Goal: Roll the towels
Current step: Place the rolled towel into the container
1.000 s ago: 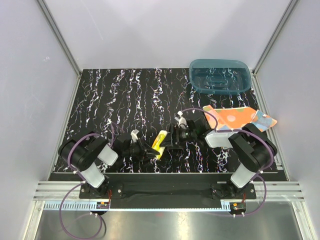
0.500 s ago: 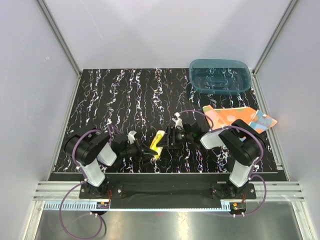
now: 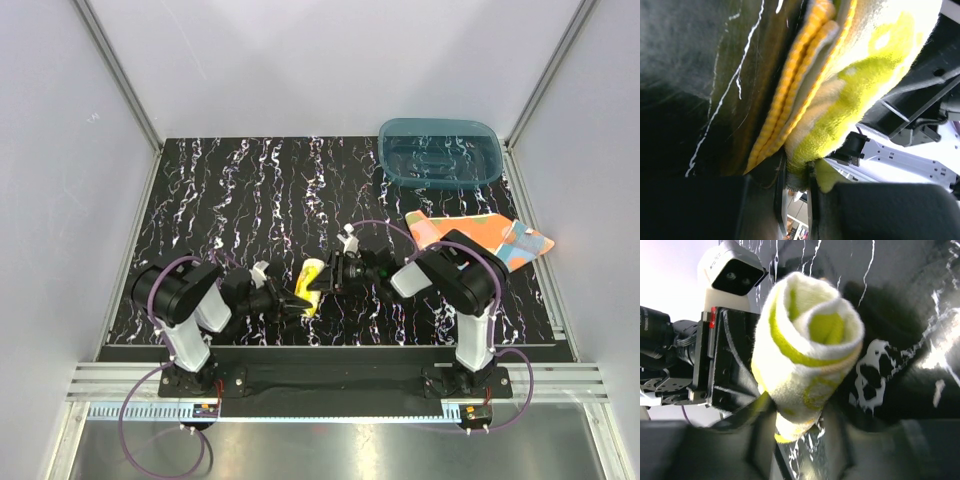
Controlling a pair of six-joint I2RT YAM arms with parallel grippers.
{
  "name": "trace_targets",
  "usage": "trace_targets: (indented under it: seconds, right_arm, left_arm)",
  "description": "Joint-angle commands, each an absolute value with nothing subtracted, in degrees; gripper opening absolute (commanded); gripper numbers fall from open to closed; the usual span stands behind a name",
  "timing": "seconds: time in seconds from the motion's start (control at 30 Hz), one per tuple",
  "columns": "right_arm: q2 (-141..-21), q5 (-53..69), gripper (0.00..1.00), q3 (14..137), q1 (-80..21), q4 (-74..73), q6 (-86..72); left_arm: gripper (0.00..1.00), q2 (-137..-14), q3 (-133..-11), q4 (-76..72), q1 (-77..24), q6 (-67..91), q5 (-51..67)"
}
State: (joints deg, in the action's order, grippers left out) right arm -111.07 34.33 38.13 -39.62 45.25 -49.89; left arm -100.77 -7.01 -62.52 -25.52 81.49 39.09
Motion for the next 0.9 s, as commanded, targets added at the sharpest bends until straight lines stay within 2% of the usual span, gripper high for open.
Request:
trace_targets:
  seconds: [0.0, 0.03, 0.17, 0.2, 0.27, 0.33, 0.4, 0.43, 0.5, 0.53, 0.63, 0.77, 0.87]
  right_arm:
    - [-116.2, 31.8, 0.4, 38.8, -42.4, 46.0, -50.0]
    - [-116.7, 32.0, 0.29, 39.2, -43.0, 46.3, -50.2]
    - [-119.1, 33.7, 0.05, 40.0, -43.6, 51.7, -52.8]
    - [-119.3, 33.8, 0.0, 39.8, -43.6, 52.6, -53.9]
    - [-118.5, 34.4, 0.0, 40.2, -43.6, 51.5, -53.5]
    - [-115.8, 34.2, 0.0, 41.5, -43.6, 47.2, -50.2]
    - [-111.9, 33.5, 0.0, 44.0, -43.4, 38.3, -45.1]
    - [-110.6, 32.9, 0.0, 45.2, -43.3, 34.8, -43.3]
    - [-107.2, 32.3, 0.0, 48.2, -42.7, 25.8, -38.6]
    - [-106.1, 32.1, 0.0, 48.9, -41.5, 23.5, -37.5]
    - [-103.1, 33.0, 0.0, 51.8, -38.1, 15.8, -33.3]
    - [-100.1, 36.5, 0.0, 58.3, -33.0, 3.3, -26.6]
    - [-99.1, 39.1, 0.0, 65.3, -28.8, -8.0, -19.4]
  left_arm:
    - [0.0, -104.3, -4.6, -60.0, -24.7, 81.8, 37.9]
    - [0.0, -104.6, -4.4, -60.6, -24.6, 81.9, 37.9]
    - [0.0, -105.6, -3.9, -64.3, -24.5, 82.1, 38.2]
    - [0.03, -105.5, -3.9, -64.3, -24.5, 81.7, 38.2]
    - [0.1, -104.0, -3.9, -63.6, -24.5, 81.3, 38.2]
    - [0.26, -102.3, -3.9, -62.4, -24.5, 80.3, 38.3]
    - [0.35, -98.7, -4.2, -58.5, -24.5, 78.6, 38.2]
    - [0.44, -97.2, -4.4, -56.6, -24.5, 77.8, 38.1]
    - [0.5, -91.9, -5.4, -48.9, -24.5, 74.6, 37.5]
    - [0.57, -87.7, -5.9, -46.0, -24.6, 73.6, 37.1]
    - [0.62, -78.1, -8.9, -32.1, -24.6, 68.4, 35.3]
    - [0.69, -65.1, -15.3, -6.6, -24.6, 58.3, 30.3]
    - [0.7, -56.2, -21.5, 7.1, -24.6, 52.1, 25.2]
